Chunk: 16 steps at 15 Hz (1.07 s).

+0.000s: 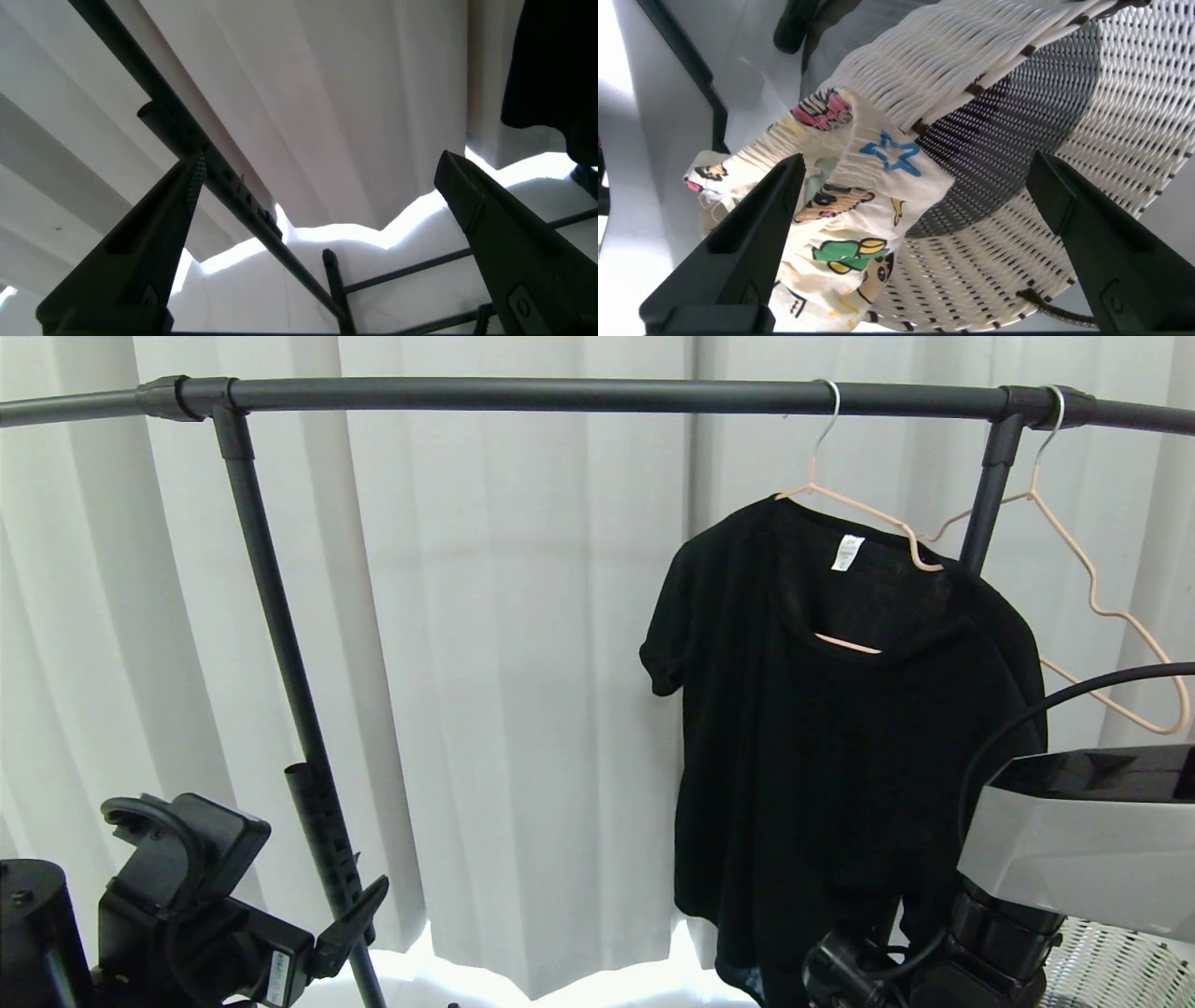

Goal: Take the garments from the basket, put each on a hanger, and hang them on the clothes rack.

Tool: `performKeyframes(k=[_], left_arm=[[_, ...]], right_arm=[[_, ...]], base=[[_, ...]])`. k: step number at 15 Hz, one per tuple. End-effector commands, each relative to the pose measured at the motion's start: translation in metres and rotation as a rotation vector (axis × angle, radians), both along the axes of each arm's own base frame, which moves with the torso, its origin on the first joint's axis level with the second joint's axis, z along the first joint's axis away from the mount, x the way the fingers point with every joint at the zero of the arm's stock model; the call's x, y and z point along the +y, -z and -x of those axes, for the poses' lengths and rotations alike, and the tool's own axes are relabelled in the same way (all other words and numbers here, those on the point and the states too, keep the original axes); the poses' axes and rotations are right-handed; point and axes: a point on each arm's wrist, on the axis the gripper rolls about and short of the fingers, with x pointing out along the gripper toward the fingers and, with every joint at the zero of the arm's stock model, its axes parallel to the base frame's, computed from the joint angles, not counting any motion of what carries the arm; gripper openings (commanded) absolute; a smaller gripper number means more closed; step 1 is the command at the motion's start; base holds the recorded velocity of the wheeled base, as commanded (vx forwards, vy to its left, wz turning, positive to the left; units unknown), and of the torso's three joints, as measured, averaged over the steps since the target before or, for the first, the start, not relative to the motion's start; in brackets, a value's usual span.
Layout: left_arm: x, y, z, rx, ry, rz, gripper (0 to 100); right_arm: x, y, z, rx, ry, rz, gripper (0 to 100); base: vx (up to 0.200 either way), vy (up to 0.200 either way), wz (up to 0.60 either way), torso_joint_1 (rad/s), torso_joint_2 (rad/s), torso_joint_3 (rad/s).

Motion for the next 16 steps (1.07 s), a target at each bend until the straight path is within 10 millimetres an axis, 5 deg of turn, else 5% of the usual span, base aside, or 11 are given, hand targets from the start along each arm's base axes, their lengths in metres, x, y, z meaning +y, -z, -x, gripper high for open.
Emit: performKeyframes(k=[1,2,3,12,16], left_arm=[[0.0,0.0,0.0,-0.001,-0.001,0.0,100],[0.0,0.0,0.0,-0.002,-0.001,0.002,100],[0.0,0.0,0.0,-0.002,-0.001,0.002,100],[0.001,-0.002,0.001,-0.011,-0.003,0.005,100],[0.0,0.001,0.001,0.005,0.021,0.007,100]], right_arm=[[0.001,0.0,0.0,-0.002,-0.002,0.0,100],[0.001,0.0,0.0,-0.002,-0.002,0.0,100],[0.0,0.0,0.0,-0.003,-0.001,0.0,0],[0.001,-0.001,0.001,-0.012,-0.005,0.006,0],[0.018,-0.033,0.009,-0.181,-0.03,-0.019,0]], base=[[0.0,0.0,0.0,0.0,0.0,0.0],[0.0,0.0,0.0,0.0,0.0,0.0],[0.0,0.0,0.0,0.0,0.0,0.0],[0.0,0.0,0.0,0.0,0.0,0.0],[0.0,0.0,0.0,0.0,0.0,0.0]])
